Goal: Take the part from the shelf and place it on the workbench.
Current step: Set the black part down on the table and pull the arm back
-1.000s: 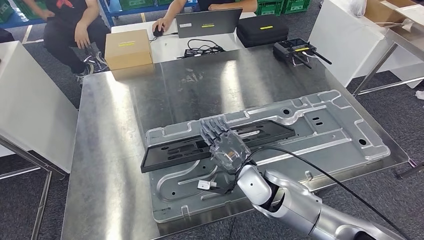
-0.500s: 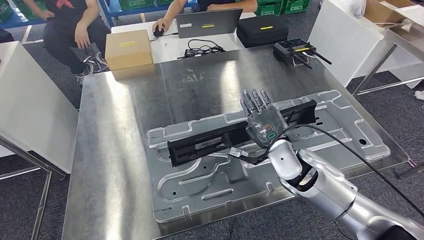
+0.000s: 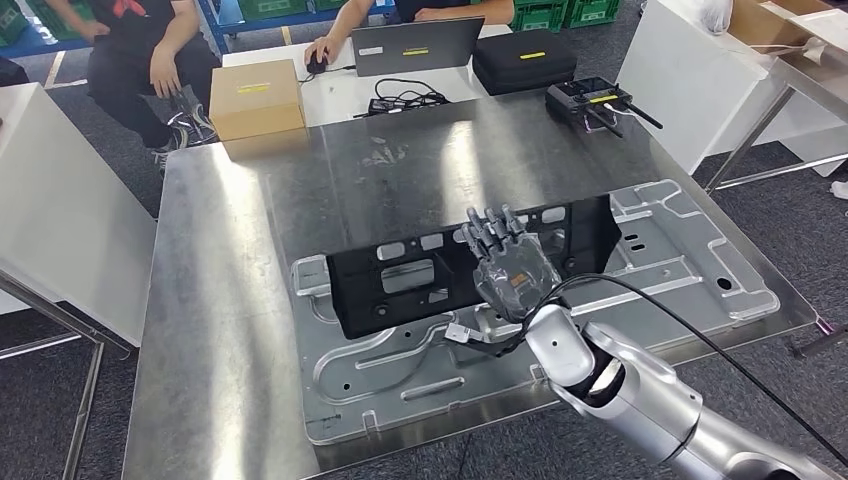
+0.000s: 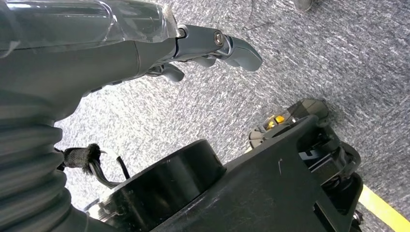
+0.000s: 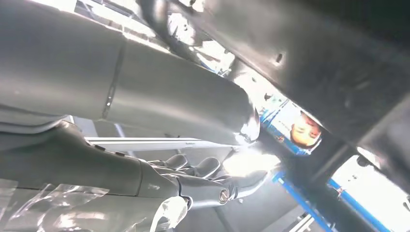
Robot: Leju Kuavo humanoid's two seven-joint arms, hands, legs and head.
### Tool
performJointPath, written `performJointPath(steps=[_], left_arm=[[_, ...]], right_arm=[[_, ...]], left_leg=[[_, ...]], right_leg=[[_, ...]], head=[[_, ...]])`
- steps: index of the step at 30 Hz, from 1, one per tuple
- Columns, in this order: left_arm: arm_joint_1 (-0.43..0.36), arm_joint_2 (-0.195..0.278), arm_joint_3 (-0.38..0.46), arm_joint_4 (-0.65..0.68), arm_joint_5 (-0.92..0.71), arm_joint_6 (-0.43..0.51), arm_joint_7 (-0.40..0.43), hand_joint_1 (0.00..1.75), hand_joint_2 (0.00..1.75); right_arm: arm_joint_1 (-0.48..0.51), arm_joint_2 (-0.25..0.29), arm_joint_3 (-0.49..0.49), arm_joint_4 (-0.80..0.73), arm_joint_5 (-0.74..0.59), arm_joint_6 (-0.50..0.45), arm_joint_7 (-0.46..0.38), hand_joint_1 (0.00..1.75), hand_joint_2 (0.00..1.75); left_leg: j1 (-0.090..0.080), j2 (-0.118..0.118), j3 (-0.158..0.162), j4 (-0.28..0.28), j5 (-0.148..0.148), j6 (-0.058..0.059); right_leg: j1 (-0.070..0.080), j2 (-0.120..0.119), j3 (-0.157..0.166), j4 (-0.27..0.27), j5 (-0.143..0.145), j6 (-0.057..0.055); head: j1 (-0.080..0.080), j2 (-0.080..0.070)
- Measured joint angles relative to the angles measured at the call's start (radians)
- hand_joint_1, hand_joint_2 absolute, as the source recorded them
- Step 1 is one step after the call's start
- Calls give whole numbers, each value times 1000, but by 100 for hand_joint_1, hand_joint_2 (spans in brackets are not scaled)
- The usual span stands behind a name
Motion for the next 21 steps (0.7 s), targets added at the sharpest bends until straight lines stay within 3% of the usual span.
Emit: performJointPath(steps=[7,11,21], left_arm=[[0,1,2,0,3,1,13,0,175],[4,2,4,0,4,8,12,0,0],[18,6,5,0,23,12,-29,0,0]], right_arm=[[29,4,-8,0,-7,-4,-6,0,0],[46,4,-13,0,-8,-6,-7,0,0],[60,11,-15,-23,1,-13,-2,0,0]], left_leg=[[0,0,0,0,0,0],[-1,0,0,0,0,0],[-1,0,0,0,0,0]], right_leg=[[1,0,0,0,0,0],[1,0,0,0,0,0],[1,0,0,0,0,0]], head=[[0,0],[0,0],[0,0]])
